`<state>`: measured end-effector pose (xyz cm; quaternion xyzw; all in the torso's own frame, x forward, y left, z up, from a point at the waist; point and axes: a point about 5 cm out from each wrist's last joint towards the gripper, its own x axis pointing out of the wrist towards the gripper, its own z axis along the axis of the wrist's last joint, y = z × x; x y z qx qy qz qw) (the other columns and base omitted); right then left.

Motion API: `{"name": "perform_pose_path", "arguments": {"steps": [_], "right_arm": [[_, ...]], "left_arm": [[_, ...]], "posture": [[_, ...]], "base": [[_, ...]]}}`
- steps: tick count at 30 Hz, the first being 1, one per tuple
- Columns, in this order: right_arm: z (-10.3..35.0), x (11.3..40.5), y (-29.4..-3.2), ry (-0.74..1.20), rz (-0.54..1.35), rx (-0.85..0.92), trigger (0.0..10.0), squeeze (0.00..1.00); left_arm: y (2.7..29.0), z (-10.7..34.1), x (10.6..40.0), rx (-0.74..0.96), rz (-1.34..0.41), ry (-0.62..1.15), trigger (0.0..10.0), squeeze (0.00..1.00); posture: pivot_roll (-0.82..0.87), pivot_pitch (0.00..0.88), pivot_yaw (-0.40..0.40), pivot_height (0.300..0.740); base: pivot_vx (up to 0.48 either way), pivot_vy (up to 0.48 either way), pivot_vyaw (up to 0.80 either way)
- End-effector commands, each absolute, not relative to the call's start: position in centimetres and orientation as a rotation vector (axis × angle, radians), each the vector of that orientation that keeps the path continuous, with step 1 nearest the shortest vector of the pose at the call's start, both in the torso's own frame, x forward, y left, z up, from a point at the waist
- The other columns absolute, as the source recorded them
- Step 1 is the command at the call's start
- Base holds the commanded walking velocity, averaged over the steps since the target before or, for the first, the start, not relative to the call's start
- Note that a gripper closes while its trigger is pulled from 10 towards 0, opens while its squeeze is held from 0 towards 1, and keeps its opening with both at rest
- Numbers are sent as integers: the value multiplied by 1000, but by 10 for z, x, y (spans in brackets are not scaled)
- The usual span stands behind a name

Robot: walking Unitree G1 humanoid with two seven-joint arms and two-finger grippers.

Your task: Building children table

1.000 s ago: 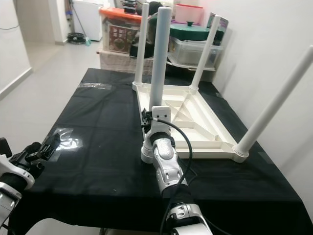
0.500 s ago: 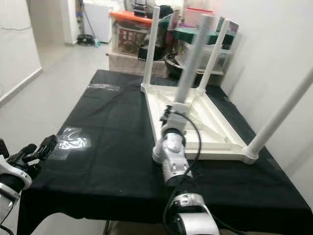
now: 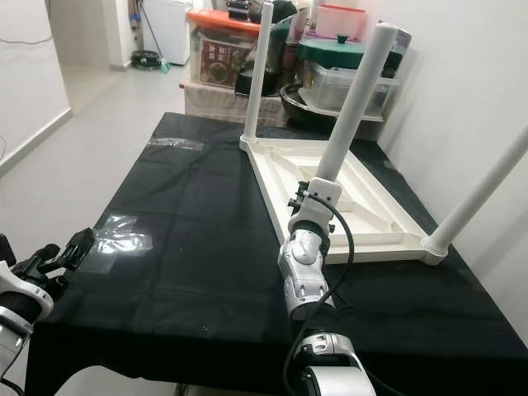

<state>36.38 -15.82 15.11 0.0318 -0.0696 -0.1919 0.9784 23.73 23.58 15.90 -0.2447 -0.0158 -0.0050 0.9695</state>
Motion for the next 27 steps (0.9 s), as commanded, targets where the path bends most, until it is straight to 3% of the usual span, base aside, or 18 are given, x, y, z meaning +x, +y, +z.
{"name": "perform_pose_path", "arguments": {"steps": [1,13,27], "right_arm": [[125,356,-172,-42,-438,23,10000,0],[119,354,-164,-40,-340,61,10000,0],[121,359,-123,-22,222,157,10000,0]], "left_arm": [[238,156,238,-485,6,-19,10000,0],[239,156,240,-480,3,-13,10000,0],[236,154,241,-487,-11,-7,10000,0]], "posture": [[105,0,-106,740],[106,0,-101,740],[99,0,-99,740]], "base": [[0,0,0],[0,0,0],[0,0,0]]}}
